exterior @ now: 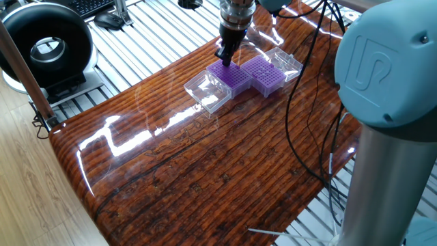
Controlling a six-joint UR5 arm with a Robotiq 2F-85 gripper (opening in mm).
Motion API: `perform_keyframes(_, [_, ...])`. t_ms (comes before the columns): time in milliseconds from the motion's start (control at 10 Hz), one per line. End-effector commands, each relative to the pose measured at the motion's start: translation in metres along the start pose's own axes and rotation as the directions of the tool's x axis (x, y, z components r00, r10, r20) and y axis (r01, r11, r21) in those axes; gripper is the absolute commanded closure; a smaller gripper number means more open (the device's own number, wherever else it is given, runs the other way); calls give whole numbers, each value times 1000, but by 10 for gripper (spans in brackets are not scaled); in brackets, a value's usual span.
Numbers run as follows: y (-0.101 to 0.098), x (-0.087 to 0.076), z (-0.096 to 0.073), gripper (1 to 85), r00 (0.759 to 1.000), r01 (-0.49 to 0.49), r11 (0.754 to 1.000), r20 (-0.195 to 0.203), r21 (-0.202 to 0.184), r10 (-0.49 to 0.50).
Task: Transfer all small pipette tips from one holder to another
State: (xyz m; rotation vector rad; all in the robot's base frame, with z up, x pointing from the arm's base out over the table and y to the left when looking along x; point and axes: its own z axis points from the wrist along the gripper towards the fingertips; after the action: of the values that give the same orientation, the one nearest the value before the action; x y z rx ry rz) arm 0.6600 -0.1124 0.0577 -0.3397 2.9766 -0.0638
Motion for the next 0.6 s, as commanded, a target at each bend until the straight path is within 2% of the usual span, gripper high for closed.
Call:
perform_keyframes(0, [1,0,-9,847,1000,-23,1000,7,-6,23])
perform_keyframes(300, [0,1,-16,847,999,-36,999,11,-5,36])
perform_keyframes(400, [5,5,-15,847,1000,-30,999,-4,-25,30])
perform_keyframes(500, [11,9,-14,783,1000,-14,999,-23,-44,13])
